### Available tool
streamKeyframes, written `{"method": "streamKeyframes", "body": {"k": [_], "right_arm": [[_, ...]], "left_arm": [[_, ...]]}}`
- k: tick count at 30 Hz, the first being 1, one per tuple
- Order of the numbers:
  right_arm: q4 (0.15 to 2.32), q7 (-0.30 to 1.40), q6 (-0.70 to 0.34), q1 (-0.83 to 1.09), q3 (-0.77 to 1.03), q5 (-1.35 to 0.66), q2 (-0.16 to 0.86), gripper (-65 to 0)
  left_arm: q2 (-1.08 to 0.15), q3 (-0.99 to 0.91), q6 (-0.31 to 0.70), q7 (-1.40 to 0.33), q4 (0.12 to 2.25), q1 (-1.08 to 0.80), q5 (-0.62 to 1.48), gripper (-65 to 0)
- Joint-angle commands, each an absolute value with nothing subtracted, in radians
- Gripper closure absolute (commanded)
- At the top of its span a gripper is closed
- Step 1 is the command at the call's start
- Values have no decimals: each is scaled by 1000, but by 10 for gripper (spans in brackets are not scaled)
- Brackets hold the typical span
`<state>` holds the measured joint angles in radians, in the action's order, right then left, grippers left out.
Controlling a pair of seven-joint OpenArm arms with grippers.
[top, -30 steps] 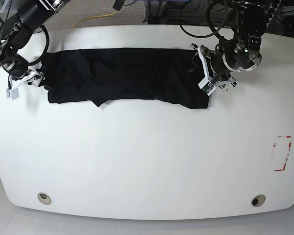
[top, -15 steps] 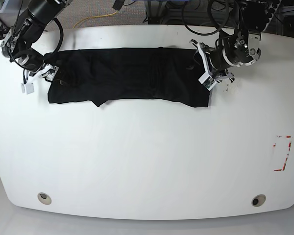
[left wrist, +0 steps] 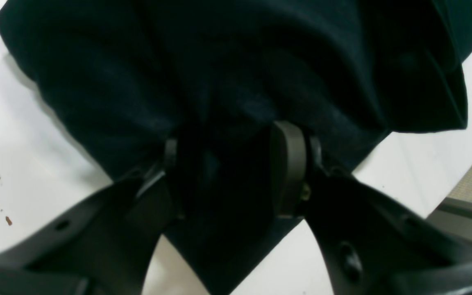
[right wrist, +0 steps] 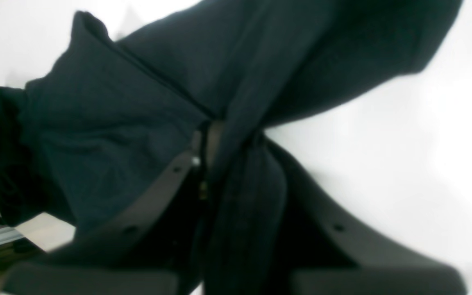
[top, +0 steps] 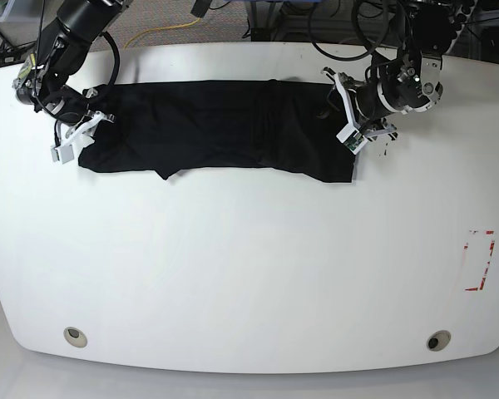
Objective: Fold the T-shirt properly
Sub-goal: 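Grasp both ends of the shortened strip with both grippers, then lift the strip with both grippers and fold it in half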
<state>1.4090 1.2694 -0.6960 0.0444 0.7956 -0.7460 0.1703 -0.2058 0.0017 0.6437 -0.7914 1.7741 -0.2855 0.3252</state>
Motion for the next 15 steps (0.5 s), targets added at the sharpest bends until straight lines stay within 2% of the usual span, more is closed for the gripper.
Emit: {"method": "streamKeyframes", "body": {"k": [1, 5, 9, 15], "right_arm": [[1524, 1260, -698, 28, 799, -768, 189, 0], [1669, 1307, -698, 44, 800, -777, 186, 0], [1797, 1337, -698, 47, 797, -803, 139, 0], [1919, 1351, -698, 64, 638, -854, 77, 0]], "left_arm": [[-206, 1, 645, -776, 1781, -278, 337, -253], [-173, 5, 645, -777, 1736, -239, 337, -253], [-157, 5, 645, -777, 1679, -194, 337, -253], [-124, 41, 645, -777, 1653, -153, 337, -253]]}}
